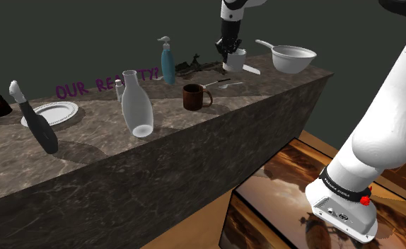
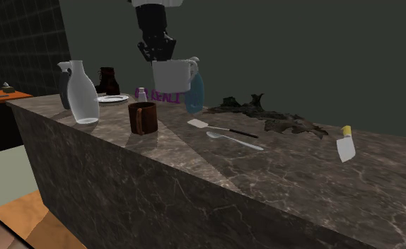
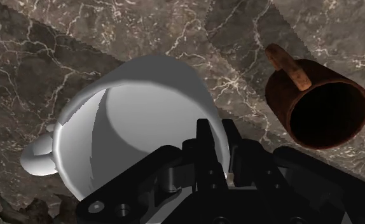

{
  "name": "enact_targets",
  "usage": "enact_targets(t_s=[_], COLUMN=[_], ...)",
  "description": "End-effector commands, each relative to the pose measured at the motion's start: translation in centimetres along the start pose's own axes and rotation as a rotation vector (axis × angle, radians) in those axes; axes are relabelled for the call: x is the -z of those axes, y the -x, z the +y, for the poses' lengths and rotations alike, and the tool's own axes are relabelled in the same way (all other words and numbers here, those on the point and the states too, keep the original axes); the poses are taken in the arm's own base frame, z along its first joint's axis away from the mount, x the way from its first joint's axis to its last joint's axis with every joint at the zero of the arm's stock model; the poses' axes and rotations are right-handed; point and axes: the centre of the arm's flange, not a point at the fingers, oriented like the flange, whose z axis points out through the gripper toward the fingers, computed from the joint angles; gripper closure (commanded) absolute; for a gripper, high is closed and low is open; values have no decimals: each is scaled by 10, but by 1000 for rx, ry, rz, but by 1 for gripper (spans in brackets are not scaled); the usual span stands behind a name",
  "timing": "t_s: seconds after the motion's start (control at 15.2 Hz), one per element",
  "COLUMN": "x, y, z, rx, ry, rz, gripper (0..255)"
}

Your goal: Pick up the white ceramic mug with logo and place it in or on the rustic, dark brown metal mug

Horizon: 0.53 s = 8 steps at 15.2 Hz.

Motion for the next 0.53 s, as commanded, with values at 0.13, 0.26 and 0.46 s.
enact_targets(t_s=[0.13, 0.26, 0.46], x=[5, 7, 11], y=[-10, -13, -19], z=[-55, -81, -120], rx=[-1, -1, -1], ry=[0, 0, 0], rz=[0, 0, 0], gripper=[255, 255, 255])
